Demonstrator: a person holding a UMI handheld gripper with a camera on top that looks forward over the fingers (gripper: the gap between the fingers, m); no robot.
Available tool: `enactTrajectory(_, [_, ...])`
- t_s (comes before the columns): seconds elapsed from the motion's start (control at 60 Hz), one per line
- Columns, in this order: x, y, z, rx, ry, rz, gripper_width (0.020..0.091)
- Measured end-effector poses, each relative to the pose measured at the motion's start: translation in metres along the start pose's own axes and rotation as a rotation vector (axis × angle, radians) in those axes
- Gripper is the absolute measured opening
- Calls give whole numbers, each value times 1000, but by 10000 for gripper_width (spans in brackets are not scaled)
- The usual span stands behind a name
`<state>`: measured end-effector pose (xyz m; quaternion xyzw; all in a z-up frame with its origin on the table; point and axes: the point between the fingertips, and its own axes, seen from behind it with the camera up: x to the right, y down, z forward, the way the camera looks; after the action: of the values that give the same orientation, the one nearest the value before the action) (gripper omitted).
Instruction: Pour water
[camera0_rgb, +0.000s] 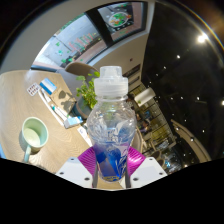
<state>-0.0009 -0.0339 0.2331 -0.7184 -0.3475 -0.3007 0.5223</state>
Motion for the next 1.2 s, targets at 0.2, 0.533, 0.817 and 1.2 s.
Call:
enactTrajectory(0.2, [-21, 25, 34, 12, -191, 532, 373])
enactTrajectory(0.533, [-100, 102, 77, -50, -343, 830, 371])
enactTrajectory(0.817, [-111, 120, 74, 7, -345, 839, 466])
enactTrajectory(1.2, [-85, 125, 4, -186, -280, 796, 854])
